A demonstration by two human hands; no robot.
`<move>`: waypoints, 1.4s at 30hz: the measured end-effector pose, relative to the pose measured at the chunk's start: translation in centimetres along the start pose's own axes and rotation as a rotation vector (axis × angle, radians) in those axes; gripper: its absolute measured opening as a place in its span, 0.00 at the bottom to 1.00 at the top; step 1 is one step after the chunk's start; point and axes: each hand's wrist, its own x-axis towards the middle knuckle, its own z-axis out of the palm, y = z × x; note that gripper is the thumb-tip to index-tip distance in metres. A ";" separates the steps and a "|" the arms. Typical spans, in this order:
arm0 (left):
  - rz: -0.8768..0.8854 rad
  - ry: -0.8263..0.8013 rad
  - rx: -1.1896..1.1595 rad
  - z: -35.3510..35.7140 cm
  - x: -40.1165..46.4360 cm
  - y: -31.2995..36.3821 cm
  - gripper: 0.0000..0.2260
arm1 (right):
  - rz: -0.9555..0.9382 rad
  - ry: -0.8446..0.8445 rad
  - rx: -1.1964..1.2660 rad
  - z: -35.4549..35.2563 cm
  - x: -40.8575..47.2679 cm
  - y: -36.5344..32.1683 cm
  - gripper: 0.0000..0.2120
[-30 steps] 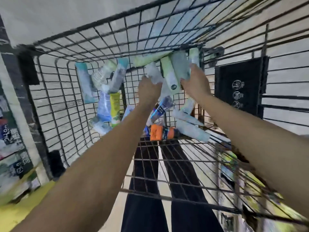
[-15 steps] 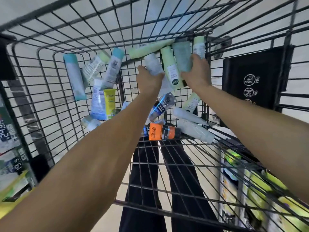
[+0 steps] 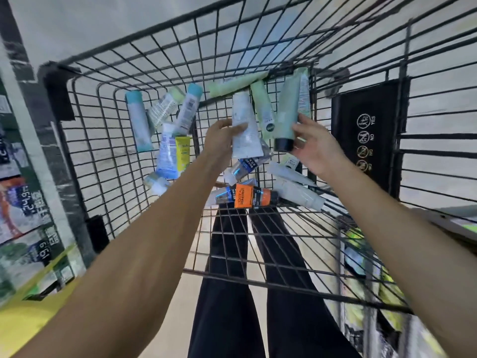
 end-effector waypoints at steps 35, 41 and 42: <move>0.409 -0.711 0.046 -3.6 -45.9 6.9 0.23 | -0.697 -0.104 0.146 10.1 -45.2 1.4 0.22; 0.375 -0.813 0.241 -4.1 -48.8 3.7 0.22 | -0.804 -0.004 0.300 9.0 -50.9 7.2 0.24; 0.360 -0.806 0.270 -4.0 -49.4 3.2 0.22 | -0.817 0.013 0.317 8.7 -51.9 8.2 0.24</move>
